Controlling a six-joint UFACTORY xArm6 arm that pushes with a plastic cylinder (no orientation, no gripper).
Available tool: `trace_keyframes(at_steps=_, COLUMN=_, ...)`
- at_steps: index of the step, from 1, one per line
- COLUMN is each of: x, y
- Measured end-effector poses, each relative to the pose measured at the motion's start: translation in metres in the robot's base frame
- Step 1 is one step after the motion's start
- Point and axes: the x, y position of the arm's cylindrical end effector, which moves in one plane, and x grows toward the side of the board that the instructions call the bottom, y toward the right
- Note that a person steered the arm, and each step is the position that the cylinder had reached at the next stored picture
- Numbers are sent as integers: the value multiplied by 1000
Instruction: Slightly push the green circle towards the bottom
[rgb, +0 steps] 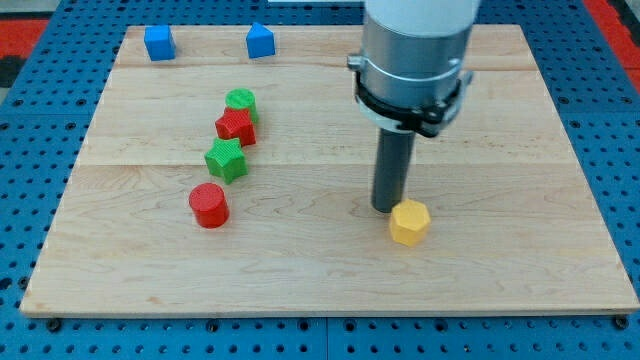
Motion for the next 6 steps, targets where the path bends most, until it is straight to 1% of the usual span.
trace_keyframes(at_steps=1, x=20, y=62)
trace_keyframes(at_steps=2, x=3, y=-3)
trace_keyframes(at_steps=3, x=-55, y=-40)
trace_keyframes(at_steps=4, x=-146, y=-75)
trace_keyframes(at_steps=5, x=-197, y=-145)
trace_keyframes(at_steps=6, x=-187, y=-168)
